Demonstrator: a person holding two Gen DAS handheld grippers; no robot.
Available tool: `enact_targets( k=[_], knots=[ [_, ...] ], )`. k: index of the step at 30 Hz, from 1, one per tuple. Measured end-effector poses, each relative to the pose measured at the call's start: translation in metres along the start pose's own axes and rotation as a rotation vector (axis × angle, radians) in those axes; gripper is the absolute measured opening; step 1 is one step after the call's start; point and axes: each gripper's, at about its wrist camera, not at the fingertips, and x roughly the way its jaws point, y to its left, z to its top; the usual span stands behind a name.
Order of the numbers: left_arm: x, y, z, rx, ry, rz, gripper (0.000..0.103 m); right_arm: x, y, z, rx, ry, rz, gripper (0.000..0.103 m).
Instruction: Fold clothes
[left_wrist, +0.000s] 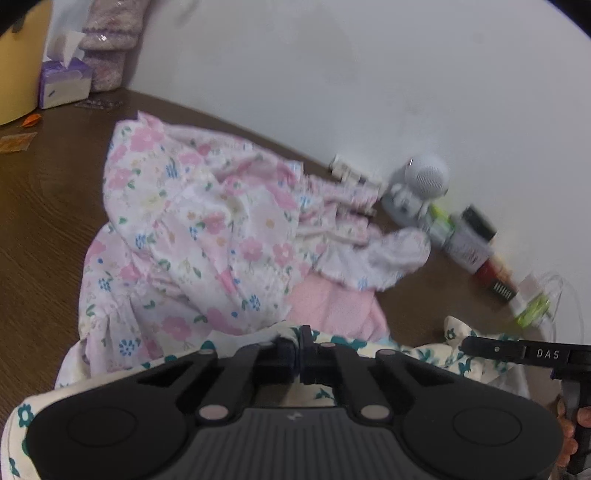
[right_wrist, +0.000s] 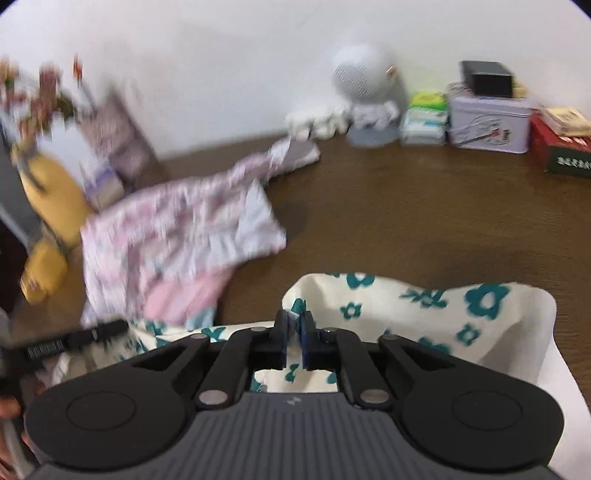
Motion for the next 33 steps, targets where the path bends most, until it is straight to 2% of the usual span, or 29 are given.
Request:
enact_targets(
  k=[2,8,10,12,13,14,15,16,17,18,19,20,23,27,30,33],
  knots=[
    [-0.001,0.000,0.001,-0.006,-0.014,-0.008,0.001,-0.001,-0.007,0.001,0.022,-0.025,0.020,0.006],
    [0.014,0.002,-0.004,0.007,0.021,0.029,0.002,0.020,-0.007,-0.007,0.000,0.016,-0.005,0.006],
    [0.013,0.004,-0.003,-0.004,0.026,0.023,0.007,0.022,-0.008,-0.009,0.002,0.018,0.007,0.009],
    [0.007,0.003,-0.001,0.004,0.046,0.019,0.011,0.016,-0.009,-0.009,0.015,0.031,0.031,0.018],
    [0.004,0.002,-0.001,0.009,0.058,0.017,0.021,0.007,-0.008,-0.009,0.028,0.023,0.048,0.031],
    [-0.001,0.000,-0.001,0.016,0.070,0.006,0.036,-0.005,-0.005,-0.009,0.026,0.003,0.067,0.046],
    [-0.008,-0.002,-0.002,0.027,0.078,-0.012,0.045,-0.018,-0.002,-0.010,0.020,-0.018,0.084,0.050],
    [-0.018,-0.004,-0.004,0.045,0.079,-0.026,0.059,-0.034,0.004,-0.015,-0.005,-0.039,0.091,0.055],
    [-0.029,-0.007,-0.007,0.070,0.078,-0.038,0.065,-0.051,0.010,-0.020,-0.031,-0.061,0.098,0.064],
    [-0.040,-0.009,-0.010,0.098,0.075,-0.048,0.066,-0.067,0.015,-0.025,-0.057,-0.082,0.104,0.071],
    [-0.051,-0.011,-0.014,0.130,0.074,-0.052,0.069,-0.083,0.022,-0.030,-0.083,-0.103,0.110,0.083],
    [-0.063,-0.013,-0.020,0.159,0.074,-0.053,0.072,-0.099,0.029,-0.040,-0.113,-0.117,0.111,0.087],
    [-0.097,-0.014,-0.040,0.246,0.067,-0.052,0.075,-0.132,0.044,-0.075,-0.199,-0.134,0.092,0.091],
    [-0.142,-0.008,-0.076,0.365,0.059,-0.034,0.076,-0.159,0.055,-0.125,-0.297,-0.115,0.052,0.091],
    [-0.170,-0.003,-0.106,0.459,0.070,-0.021,0.074,-0.173,0.058,-0.161,-0.349,-0.066,0.029,0.083],
    [-0.196,-0.003,-0.137,0.587,0.093,-0.042,0.074,-0.184,0.060,-0.193,-0.392,-0.021,0.006,0.078]
  ],
)
